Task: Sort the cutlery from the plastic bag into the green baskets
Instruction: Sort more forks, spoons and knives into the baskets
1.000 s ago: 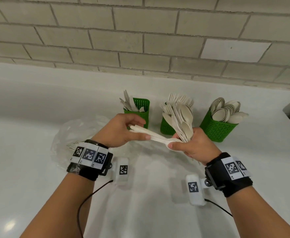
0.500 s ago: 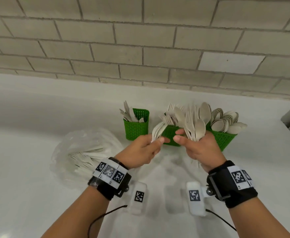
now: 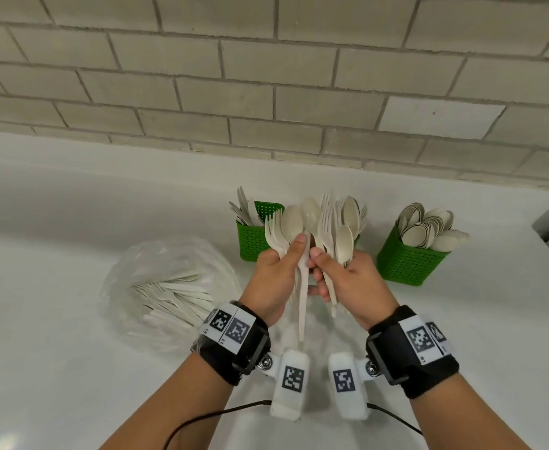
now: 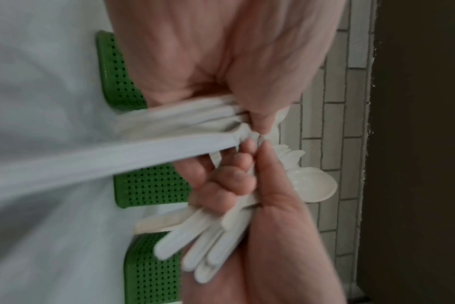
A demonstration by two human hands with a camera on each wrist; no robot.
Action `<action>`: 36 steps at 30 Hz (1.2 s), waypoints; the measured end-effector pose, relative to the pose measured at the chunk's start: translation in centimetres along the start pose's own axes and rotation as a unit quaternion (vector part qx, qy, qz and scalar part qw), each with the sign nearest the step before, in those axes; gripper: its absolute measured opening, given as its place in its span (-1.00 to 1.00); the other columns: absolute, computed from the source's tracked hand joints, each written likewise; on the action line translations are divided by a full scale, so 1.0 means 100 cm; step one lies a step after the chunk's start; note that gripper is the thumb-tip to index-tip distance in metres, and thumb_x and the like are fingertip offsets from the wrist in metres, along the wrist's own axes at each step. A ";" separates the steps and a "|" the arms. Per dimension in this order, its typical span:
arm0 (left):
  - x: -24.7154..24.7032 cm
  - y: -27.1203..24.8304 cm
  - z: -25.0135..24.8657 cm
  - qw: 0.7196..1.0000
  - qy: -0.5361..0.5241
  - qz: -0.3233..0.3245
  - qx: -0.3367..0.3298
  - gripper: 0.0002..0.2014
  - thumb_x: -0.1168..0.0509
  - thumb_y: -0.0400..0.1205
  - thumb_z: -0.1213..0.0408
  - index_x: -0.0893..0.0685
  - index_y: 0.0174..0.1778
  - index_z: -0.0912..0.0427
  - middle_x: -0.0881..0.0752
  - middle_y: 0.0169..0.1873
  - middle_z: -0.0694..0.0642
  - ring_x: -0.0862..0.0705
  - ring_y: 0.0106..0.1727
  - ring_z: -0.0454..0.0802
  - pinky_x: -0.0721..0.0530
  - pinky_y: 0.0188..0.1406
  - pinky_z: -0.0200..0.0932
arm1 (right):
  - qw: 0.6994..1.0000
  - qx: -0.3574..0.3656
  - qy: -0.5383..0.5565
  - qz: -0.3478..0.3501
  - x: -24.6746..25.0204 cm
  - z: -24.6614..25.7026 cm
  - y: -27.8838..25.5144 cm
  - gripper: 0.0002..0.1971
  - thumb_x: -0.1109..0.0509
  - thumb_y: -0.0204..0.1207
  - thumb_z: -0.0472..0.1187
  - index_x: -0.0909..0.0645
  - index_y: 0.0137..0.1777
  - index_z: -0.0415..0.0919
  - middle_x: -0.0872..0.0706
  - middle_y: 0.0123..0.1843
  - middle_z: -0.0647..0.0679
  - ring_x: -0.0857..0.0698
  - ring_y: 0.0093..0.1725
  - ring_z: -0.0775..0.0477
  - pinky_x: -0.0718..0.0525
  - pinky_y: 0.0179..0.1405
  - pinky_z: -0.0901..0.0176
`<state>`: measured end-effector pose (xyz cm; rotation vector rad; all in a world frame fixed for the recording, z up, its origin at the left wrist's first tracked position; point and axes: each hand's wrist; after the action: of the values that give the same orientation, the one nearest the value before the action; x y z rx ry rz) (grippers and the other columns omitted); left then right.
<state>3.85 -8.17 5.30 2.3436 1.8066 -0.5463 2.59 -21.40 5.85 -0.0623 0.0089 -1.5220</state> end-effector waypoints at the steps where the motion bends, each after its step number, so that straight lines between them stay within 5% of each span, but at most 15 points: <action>1: 0.000 0.001 0.002 1.000 -0.018 -0.022 0.003 -0.49 -0.17 0.77 0.06 -0.61 -0.06 0.57 -0.71 -0.23 0.43 -0.72 -0.29 0.34 -0.75 -0.16 0.23 | 1.000 0.004 -0.009 0.002 0.000 -0.003 0.001 -0.75 -0.40 0.63 -0.15 -0.70 -0.08 -0.38 -0.64 -0.43 -0.12 -0.53 -0.58 0.01 -0.68 -0.33 -0.39; 3: 0.000 0.003 0.004 0.995 -0.074 -0.067 0.017 -0.58 -0.21 0.76 0.14 -0.66 0.20 0.50 -0.76 0.06 0.46 -0.77 0.01 0.40 -0.75 0.03 0.30 | 0.999 0.019 -0.036 0.010 0.000 -0.008 0.000 -0.89 -0.46 0.58 -0.23 -0.71 -0.05 -0.29 -0.68 -0.47 0.06 -0.52 -0.58 0.13 -0.65 -0.44 -0.03; 6: -0.004 0.005 0.004 0.988 -0.114 -0.096 0.028 -0.66 -0.25 0.74 0.21 -0.68 0.19 0.47 -0.78 0.09 0.39 -0.79 0.10 0.24 -0.80 0.00 0.03 | 0.997 0.031 -0.066 0.013 -0.004 -0.011 -0.002 -0.86 -0.50 0.51 -0.35 -0.66 -0.18 -0.11 -0.65 -0.56 0.27 -0.59 -0.55 0.31 -0.48 -0.46 0.50; 10: -0.004 0.000 0.009 0.995 -0.082 -0.041 0.025 -0.57 -0.18 0.77 0.10 -0.67 0.25 0.46 -0.70 0.13 0.57 -0.72 0.21 0.33 -0.60 0.37 0.25 | 0.998 0.029 -0.041 -0.025 -0.005 -0.014 -0.001 -0.75 -0.46 0.56 -0.29 -0.62 -0.35 -0.10 -0.58 -0.64 0.14 -0.51 -0.62 0.19 -0.48 -0.52 0.32; 13: -0.006 -0.006 0.020 0.997 -0.058 0.040 0.027 -0.59 -0.26 0.67 0.09 -0.65 0.32 0.29 -0.65 0.21 0.55 -0.65 0.21 0.30 -0.54 0.31 0.34 | 0.998 0.030 -0.042 -0.030 -0.006 -0.015 0.001 -0.86 -0.40 0.62 -0.23 -0.71 -0.17 -0.17 -0.70 -0.50 0.07 -0.66 -0.49 0.13 -0.57 -0.51 0.28; 15: -0.009 -0.009 0.023 0.996 -0.042 0.066 0.031 -0.60 -0.36 0.59 0.21 -0.61 0.36 0.20 -0.75 0.20 0.29 -0.70 0.26 0.18 -0.63 0.26 0.24 | 0.997 0.030 -0.063 -0.022 -0.009 -0.020 0.003 -0.87 -0.36 0.66 -0.18 -0.72 0.09 -0.12 -0.82 -0.21 0.09 -0.79 -0.19 0.15 -0.69 -0.32 0.34; 17: -0.012 -0.008 0.025 0.999 -0.034 0.037 0.021 -0.66 -0.43 0.58 0.36 -0.66 0.28 0.18 -0.78 0.15 0.23 -0.73 0.25 0.14 -0.74 0.14 0.08 | 0.994 0.046 -0.100 0.007 -0.011 -0.029 0.005 -0.73 -0.32 0.66 -0.07 -0.62 0.30 -0.10 -0.80 0.08 0.05 -0.76 0.10 0.13 -0.74 0.02 0.24; 20: -0.013 -0.005 0.029 0.998 -0.056 -0.016 0.005 -0.73 -0.33 0.65 0.46 -0.67 0.24 0.13 -0.79 0.16 0.15 -0.74 0.24 -0.02 -0.71 0.09 -0.23 | 0.984 0.071 -0.151 0.068 -0.008 -0.039 0.006 -0.58 -0.26 0.68 -0.04 -0.43 0.50 -0.11 -0.67 0.32 0.02 -0.63 0.33 0.20 -0.57 0.37 0.23; 22: -0.011 -0.003 0.031 0.998 -0.051 -0.034 -0.006 -0.70 -0.31 0.67 0.46 -0.65 0.31 0.16 -0.78 0.18 0.13 -0.73 0.25 -0.04 -0.70 0.14 -0.24 | 0.970 0.091 -0.204 0.097 -0.005 -0.038 0.004 -0.54 -0.22 0.68 -0.03 -0.35 0.55 -0.08 -0.57 0.38 0.00 -0.54 0.41 0.20 -0.47 0.46 0.29; 25: -0.004 0.000 0.029 0.997 -0.051 -0.062 -0.023 -0.76 -0.31 0.66 0.51 -0.72 0.22 0.30 -0.80 0.10 0.26 -0.78 0.17 0.12 -0.75 0.09 -0.09 | 0.930 0.061 -0.346 0.110 -0.001 -0.029 0.000 -0.50 -0.16 0.62 0.05 -0.35 0.50 -0.15 -0.46 0.26 0.01 -0.46 0.35 0.02 -0.41 0.49 0.00; 27: 0.002 0.001 0.027 0.997 -0.026 -0.065 -0.033 -0.80 -0.31 0.65 0.54 -0.75 0.14 0.38 -0.81 0.06 0.31 -0.79 0.12 0.18 -0.77 0.09 0.01 | 0.917 0.025 -0.377 0.132 0.004 -0.018 -0.002 -0.69 -0.24 0.66 0.00 -0.46 0.34 -0.07 -0.41 0.14 0.02 -0.42 0.27 0.00 -0.38 0.45 0.00; 29: 0.009 0.001 0.024 0.997 0.024 -0.064 -0.045 -0.81 -0.29 0.63 0.58 -0.78 0.05 0.35 -0.83 -0.03 0.25 -0.81 -0.04 0.14 -0.79 -0.08 0.01 | 0.928 0.022 -0.352 0.124 0.011 -0.003 -0.002 -0.85 -0.34 0.62 -0.05 -0.61 0.14 0.00 -0.45 0.08 0.07 -0.48 0.23 0.04 -0.42 0.38 0.15; 32: 0.016 0.000 0.020 0.996 0.056 -0.049 -0.047 -0.80 -0.25 0.62 0.63 -0.72 0.07 0.39 -0.82 -0.12 0.19 -0.71 -0.40 0.00 -0.64 -0.45 -0.16 | 0.964 0.064 -0.259 0.009 0.020 0.020 0.003 -0.99 -0.44 0.55 -0.20 -0.68 -0.09 -0.07 -0.65 -0.04 0.00 -0.63 -0.03 0.08 -0.52 -0.03 0.32; 36: 0.016 -0.005 0.015 0.996 0.066 0.026 -0.060 -0.79 -0.39 0.55 0.63 -0.65 0.10 0.44 -0.81 -0.26 0.13 -0.63 -0.48 -0.02 -0.58 -0.51 -0.20 | 0.973 0.123 -0.185 -0.062 0.017 0.046 0.007 -0.83 -0.48 0.52 -0.05 -0.73 0.05 -0.08 -0.65 -0.16 -0.06 -0.55 -0.28 0.13 -0.48 -0.27 0.45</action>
<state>3.40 -7.05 3.36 2.3868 1.7718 -0.2745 3.60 -22.92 10.44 -0.1496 -0.4885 -1.6063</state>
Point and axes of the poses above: each hand's wrist, its own y-axis towards the middle knuckle, its own x-axis out of the back of the hand, z = x × y
